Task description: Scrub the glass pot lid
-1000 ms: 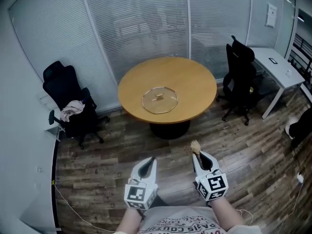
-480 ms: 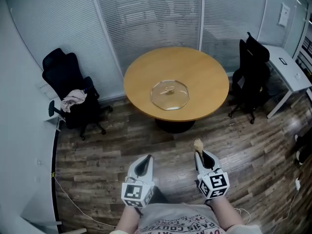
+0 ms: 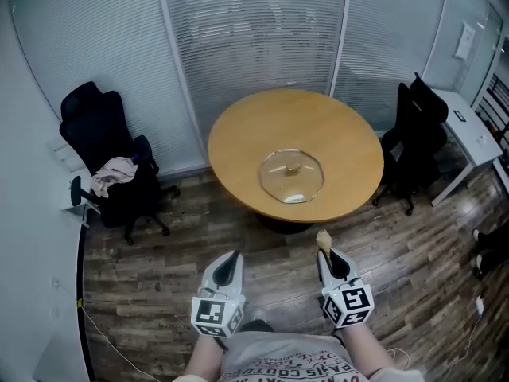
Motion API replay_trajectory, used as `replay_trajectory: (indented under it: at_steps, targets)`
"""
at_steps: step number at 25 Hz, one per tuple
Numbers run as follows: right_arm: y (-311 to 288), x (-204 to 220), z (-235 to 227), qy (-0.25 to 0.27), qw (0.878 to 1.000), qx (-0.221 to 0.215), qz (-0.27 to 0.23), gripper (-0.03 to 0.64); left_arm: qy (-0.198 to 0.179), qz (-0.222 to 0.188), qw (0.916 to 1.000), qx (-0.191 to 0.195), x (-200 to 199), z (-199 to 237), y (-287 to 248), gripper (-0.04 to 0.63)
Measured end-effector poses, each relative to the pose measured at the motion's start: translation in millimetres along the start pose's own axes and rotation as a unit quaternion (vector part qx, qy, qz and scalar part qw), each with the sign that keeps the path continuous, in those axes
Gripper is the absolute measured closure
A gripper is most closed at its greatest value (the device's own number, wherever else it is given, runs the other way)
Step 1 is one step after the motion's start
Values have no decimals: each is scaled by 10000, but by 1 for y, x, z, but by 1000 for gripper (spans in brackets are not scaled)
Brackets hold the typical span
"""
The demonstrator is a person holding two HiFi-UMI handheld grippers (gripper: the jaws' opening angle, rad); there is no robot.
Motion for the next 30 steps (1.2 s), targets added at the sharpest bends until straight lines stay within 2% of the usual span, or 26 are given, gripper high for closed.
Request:
replay_trajectory:
  at_steps: [6, 9, 15, 20, 24, 30]
  targets:
    - [-42, -20, 27, -57, 9996, 275, 55, 565, 13, 60, 9998, 183, -23, 62, -15, 588]
    - [-61, -21, 40, 64, 9994, 267, 195, 565, 95, 92, 9999, 85, -28, 88, -19, 588]
    - [-94, -25, 40, -14, 9992, 298, 279, 564, 174, 142, 9997, 19, -26, 112, -30, 588]
    - [-126, -24, 21, 74, 9994, 220, 268, 563, 133, 119, 9998, -80, -27, 120, -52, 588]
    - [-154, -18, -1, 9, 9995, 77, 295, 563, 117, 96, 9993, -332, -28, 124, -69, 588]
    - [-216, -9, -62, -96, 9995, -210, 226, 563, 17, 46, 9974, -721, -32, 118, -130, 588]
Point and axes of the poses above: the fingertips, and each gripper's own axes: y backward along the fingers, z to its left, x out of its underside, the point moved 10 cm from there along y, backward along the fingers, and after that the axes turned 15 degrees about y, right-handed, at the moved point
